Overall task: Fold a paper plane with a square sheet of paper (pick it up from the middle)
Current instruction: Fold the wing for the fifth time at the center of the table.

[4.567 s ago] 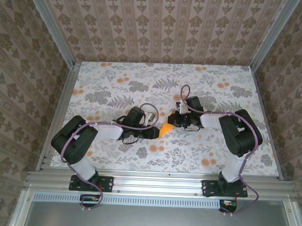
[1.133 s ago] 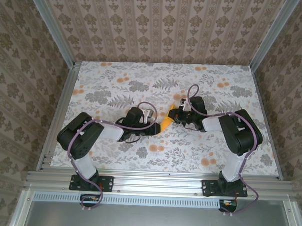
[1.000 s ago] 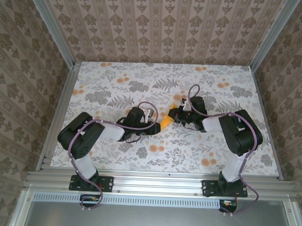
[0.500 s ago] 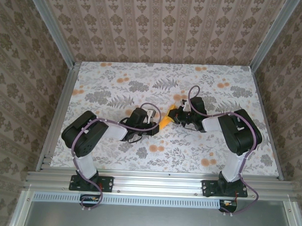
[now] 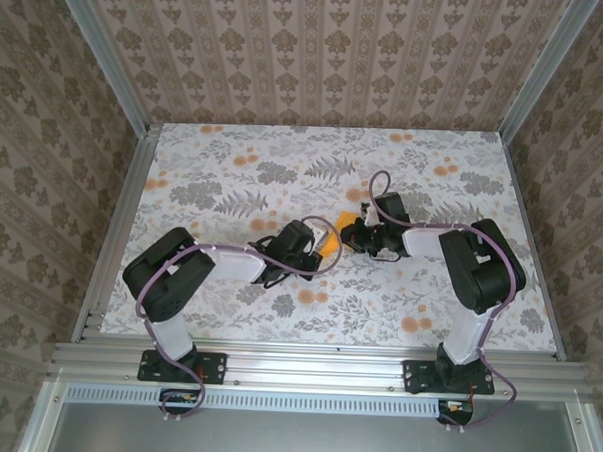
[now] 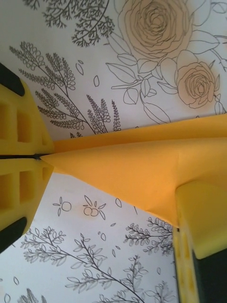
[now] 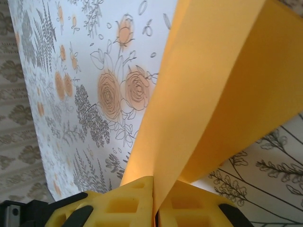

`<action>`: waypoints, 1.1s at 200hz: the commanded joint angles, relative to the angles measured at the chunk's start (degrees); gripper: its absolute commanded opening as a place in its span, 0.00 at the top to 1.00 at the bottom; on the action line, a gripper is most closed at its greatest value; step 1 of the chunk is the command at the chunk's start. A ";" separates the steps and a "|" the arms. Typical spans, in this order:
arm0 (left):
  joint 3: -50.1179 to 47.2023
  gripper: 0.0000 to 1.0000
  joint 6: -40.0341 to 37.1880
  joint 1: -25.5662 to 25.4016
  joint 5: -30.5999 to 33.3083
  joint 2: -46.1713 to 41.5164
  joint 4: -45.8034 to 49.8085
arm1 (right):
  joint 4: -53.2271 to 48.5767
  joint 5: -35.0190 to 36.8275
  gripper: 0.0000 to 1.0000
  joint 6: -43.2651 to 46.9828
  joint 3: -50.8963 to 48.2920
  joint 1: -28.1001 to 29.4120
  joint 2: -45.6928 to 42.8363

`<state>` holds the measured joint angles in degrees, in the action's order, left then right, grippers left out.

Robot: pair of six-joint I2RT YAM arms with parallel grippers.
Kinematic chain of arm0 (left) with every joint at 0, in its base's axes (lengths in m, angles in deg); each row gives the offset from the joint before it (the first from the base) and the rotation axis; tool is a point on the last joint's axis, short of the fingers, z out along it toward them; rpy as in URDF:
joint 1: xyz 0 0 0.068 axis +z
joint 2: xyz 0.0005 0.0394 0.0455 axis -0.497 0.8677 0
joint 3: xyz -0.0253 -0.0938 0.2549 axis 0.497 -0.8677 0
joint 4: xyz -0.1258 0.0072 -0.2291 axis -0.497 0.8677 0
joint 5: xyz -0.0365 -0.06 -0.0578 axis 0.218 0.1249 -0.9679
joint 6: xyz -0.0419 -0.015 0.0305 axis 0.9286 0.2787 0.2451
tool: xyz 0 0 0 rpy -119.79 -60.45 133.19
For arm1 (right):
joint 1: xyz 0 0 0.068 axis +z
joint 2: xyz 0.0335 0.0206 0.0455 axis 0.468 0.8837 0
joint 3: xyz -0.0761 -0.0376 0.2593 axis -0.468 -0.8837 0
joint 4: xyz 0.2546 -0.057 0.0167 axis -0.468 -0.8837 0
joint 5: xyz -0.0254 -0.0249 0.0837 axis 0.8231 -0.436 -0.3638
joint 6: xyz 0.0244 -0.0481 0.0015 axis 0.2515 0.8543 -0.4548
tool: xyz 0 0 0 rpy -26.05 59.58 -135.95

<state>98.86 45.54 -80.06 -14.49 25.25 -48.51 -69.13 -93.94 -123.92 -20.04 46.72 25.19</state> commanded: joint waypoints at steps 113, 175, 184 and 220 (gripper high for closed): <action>2.48 0.48 7.18 9.24 -22.90 -6.17 7.07 | -9.48 -0.66 0.89 15.62 6.89 -0.10 5.46; 8.03 0.60 16.42 12.07 -30.07 3.81 3.96 | -8.24 -1.94 0.87 15.12 6.74 -0.54 6.55; 7.95 0.61 17.74 12.29 -30.71 4.65 2.74 | -7.90 -2.06 0.86 14.90 6.62 -0.71 6.56; 8.12 0.67 19.76 12.39 -32.92 7.09 0.62 | -6.56 -2.69 0.83 13.70 6.14 -1.12 6.91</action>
<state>105.62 62.32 -67.96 -44.02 30.87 -45.58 -76.52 -96.34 -109.63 -14.03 46.08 30.33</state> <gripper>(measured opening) 0.349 0.163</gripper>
